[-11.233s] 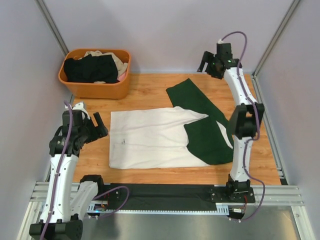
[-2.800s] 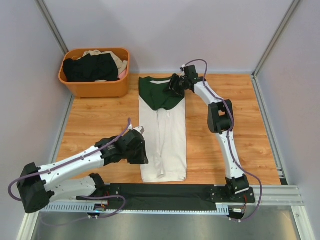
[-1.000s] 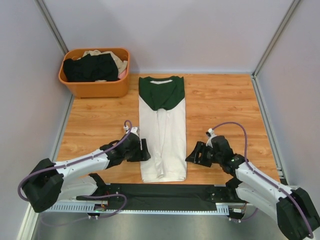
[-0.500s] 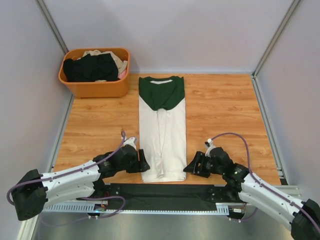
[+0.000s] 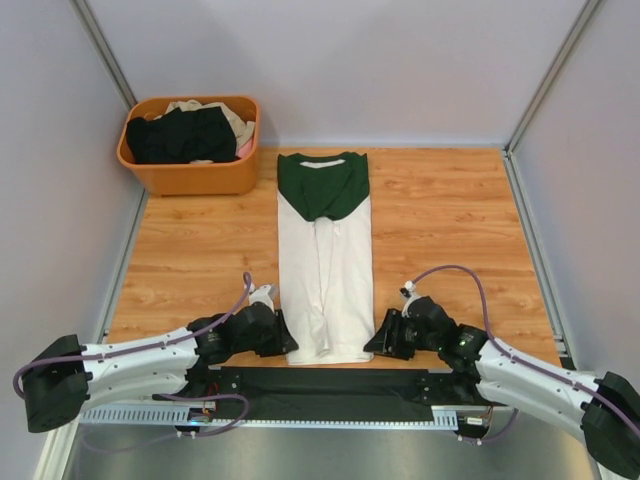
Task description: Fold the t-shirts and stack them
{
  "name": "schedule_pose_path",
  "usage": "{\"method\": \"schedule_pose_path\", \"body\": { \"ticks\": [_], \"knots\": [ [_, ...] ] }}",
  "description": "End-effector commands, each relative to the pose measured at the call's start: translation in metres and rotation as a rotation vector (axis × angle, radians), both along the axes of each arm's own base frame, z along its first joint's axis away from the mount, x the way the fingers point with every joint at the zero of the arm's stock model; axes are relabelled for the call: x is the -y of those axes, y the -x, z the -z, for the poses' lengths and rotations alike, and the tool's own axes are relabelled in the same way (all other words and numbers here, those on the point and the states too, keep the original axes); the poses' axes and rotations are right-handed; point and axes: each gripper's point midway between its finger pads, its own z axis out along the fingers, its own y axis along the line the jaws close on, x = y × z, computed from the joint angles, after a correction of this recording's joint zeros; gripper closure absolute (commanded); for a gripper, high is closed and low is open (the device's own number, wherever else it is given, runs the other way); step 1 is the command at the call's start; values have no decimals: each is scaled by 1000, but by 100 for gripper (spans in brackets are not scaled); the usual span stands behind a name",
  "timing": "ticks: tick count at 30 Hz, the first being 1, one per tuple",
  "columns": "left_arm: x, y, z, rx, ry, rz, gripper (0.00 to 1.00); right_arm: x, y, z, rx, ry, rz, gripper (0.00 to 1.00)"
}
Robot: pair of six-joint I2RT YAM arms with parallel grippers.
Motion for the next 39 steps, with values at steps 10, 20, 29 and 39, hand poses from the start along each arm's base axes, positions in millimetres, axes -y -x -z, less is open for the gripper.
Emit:
{"method": "schedule_pose_path", "body": {
  "ticks": [10,20,29,39],
  "knots": [
    [-22,5,-3,-17,-141,-1,100,1,-14,-19,61,59,7,100],
    [-32,-10,-76,82,-175,-34,100,11,-21,-91,180,23,50,100],
    [-35,-79,-136,170,-227,-120,100,8,-96,-133,300,201,91,100],
    [-24,-173,-134,64,-229,-121,100,4,-200,-140,289,260,101,100]
  ]
}}
